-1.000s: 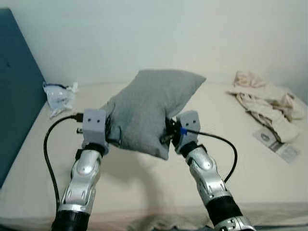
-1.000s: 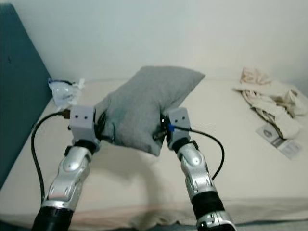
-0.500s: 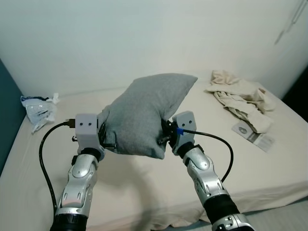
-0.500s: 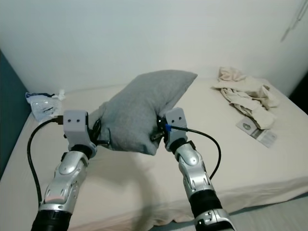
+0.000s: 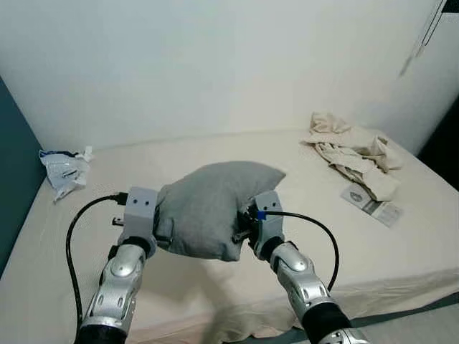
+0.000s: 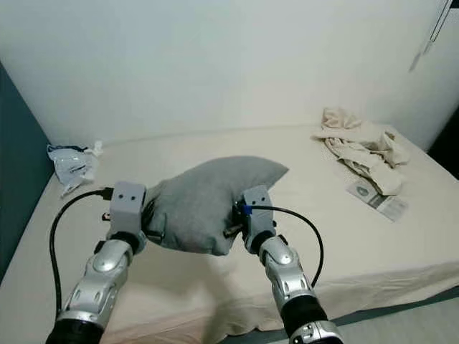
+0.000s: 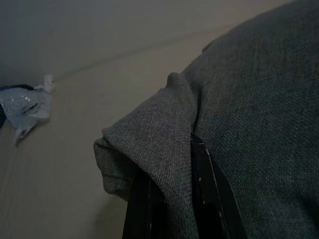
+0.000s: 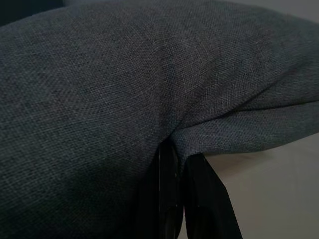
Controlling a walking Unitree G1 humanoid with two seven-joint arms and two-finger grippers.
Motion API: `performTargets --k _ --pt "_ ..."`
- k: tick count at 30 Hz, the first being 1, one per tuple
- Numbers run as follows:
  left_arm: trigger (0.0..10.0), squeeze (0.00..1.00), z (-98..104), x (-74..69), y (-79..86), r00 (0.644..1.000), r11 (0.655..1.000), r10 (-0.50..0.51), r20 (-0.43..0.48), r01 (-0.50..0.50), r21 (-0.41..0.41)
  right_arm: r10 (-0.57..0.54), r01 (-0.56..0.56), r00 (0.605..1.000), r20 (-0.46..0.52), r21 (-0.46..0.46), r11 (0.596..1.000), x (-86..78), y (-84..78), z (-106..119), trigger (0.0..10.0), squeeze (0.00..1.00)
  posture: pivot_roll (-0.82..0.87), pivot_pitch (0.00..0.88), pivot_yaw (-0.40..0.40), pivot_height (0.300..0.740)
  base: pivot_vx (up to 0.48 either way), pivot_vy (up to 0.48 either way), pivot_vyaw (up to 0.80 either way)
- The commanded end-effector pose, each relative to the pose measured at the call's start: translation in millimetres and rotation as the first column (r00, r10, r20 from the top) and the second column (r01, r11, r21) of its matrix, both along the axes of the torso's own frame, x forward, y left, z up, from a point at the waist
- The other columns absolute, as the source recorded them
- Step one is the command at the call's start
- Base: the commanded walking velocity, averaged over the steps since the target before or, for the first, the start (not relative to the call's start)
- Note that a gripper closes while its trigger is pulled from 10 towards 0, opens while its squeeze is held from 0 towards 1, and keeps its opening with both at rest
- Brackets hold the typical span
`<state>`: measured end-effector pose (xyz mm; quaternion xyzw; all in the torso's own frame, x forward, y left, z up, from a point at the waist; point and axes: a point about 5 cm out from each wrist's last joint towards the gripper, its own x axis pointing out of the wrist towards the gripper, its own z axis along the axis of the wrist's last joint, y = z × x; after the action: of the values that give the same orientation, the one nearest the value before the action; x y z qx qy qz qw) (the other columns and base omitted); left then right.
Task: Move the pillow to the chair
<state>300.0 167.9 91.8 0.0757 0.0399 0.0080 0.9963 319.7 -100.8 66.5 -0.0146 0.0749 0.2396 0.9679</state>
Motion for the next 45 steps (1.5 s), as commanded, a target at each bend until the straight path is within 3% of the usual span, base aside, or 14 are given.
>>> performTargets --k 1,10,45 --pt "10.0 0.00 1 -0.3 7.6 0.999 0.999 0.028 0.022 -0.028 0.035 -0.008 0.008 1.000 0.017 -0.017 1.000 -1.0 -5.9 -1 10.0 0.00 -0.02 0.041 -0.070 0.740 0.000 0.000 0.00" --pt "10.0 0.00 -3 2.0 1.9 1.000 0.998 0.010 0.027 -0.011 0.059 0.013 -0.013 1.000 0.022 -0.019 1.000 -0.3 -6.8 0 10.0 0.00 -0.02 0.043 -0.076 0.740 0.000 0.000 -0.21" --pt "10.0 0.00 -9 -1.9 2.1 0.999 0.997 0.022 0.029 -0.024 0.080 0.058 -0.055 0.996 0.069 -0.050 0.997 5.9 3.2 11 10.0 0.00 -0.02 0.044 -0.099 0.740 0.000 0.000 -0.80"
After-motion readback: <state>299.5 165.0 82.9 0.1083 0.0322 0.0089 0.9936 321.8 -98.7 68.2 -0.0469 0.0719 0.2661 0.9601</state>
